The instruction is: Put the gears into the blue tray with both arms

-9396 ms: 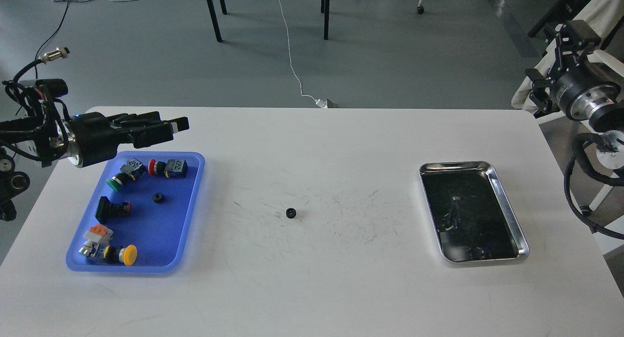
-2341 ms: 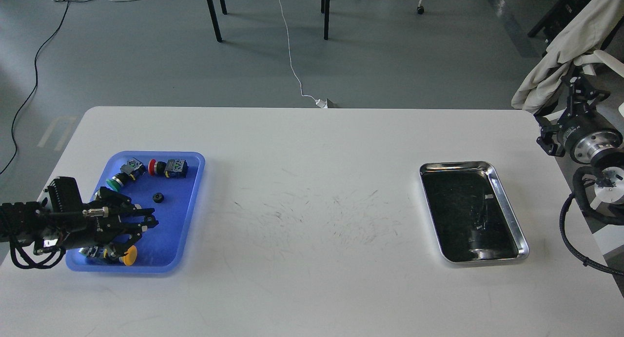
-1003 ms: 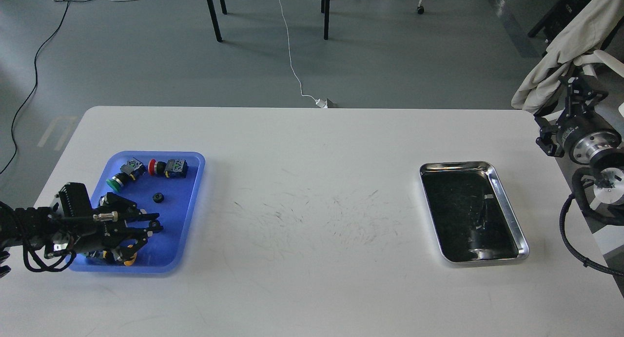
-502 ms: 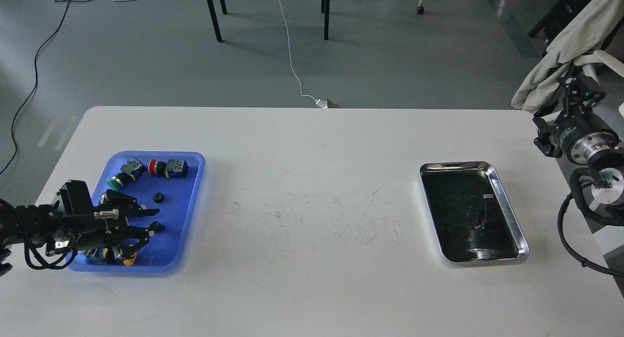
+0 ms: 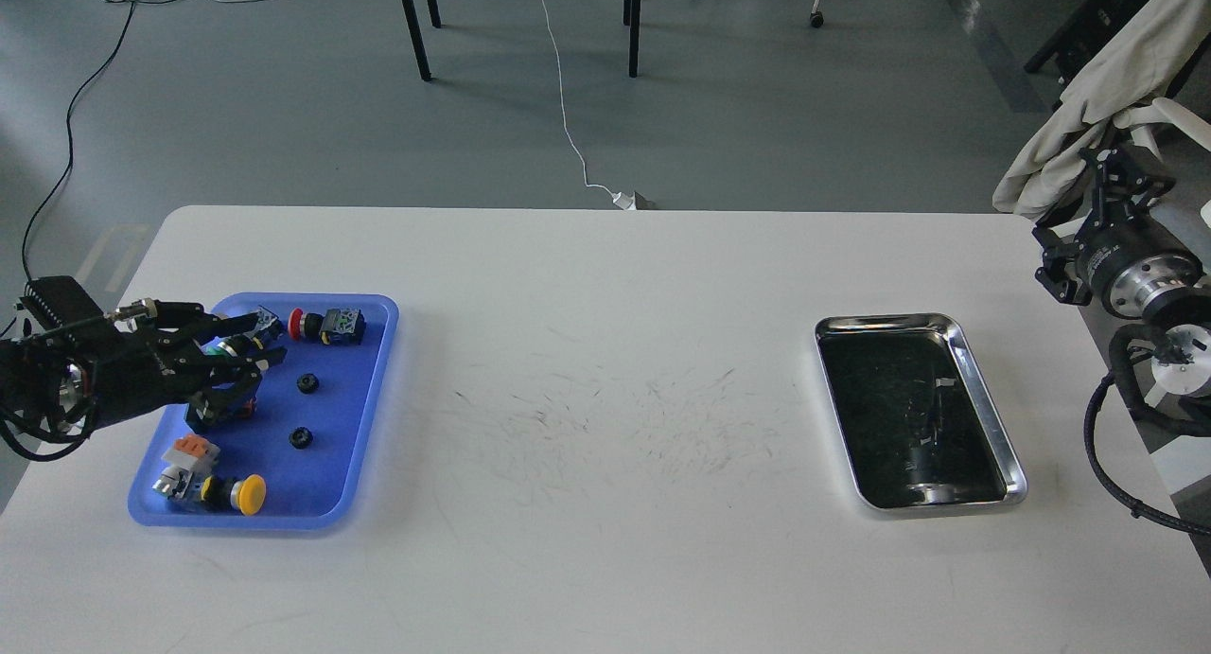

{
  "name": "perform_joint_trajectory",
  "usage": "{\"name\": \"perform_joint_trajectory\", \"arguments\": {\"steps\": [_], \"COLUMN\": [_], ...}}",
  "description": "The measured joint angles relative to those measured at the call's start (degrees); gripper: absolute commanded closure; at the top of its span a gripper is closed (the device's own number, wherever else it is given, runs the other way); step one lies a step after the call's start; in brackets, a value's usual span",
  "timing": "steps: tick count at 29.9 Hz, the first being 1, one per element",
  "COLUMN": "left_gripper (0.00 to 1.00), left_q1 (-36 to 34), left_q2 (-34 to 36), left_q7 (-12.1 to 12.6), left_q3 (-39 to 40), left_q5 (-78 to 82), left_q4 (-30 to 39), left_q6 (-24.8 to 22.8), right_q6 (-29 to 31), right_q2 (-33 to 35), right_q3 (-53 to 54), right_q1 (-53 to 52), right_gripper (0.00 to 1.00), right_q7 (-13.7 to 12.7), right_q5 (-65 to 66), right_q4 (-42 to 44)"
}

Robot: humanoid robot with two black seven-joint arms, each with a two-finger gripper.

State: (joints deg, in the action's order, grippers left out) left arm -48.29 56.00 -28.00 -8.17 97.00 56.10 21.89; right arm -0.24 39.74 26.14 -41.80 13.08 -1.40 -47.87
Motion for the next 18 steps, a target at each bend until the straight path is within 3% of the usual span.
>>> {"name": "perform_joint_trajectory", "arguments": {"steps": [10, 15, 18], "left_gripper": [0.18, 0.04, 0.03], "left_q1": [0.0, 0.4, 0.4], "left_q2": [1.4, 1.2, 0.8], "left_q7": [0.0, 0.0, 0.0], "left_q3": [8.8, 9.8, 9.9], "left_q5": [-30.4, -41.9, -47.3], "left_q4": [-0.1, -0.3, -0.4], "left_q6": [-9.9, -11.3, -10.9], "right_q6": [2.8, 6.7, 7.8], "right_q2": [4.3, 6.9, 7.7], "right_q3": [1.2, 1.5, 1.5], "right_q1": [0.3, 0.4, 0.5], "right_gripper": [0.01, 0.01, 0.01], "right_q7": [-1.0, -1.0, -1.0], "right_q5": [-0.6, -1.2, -1.2], "right_q4": [-2.1, -3.7, -4.7]}}
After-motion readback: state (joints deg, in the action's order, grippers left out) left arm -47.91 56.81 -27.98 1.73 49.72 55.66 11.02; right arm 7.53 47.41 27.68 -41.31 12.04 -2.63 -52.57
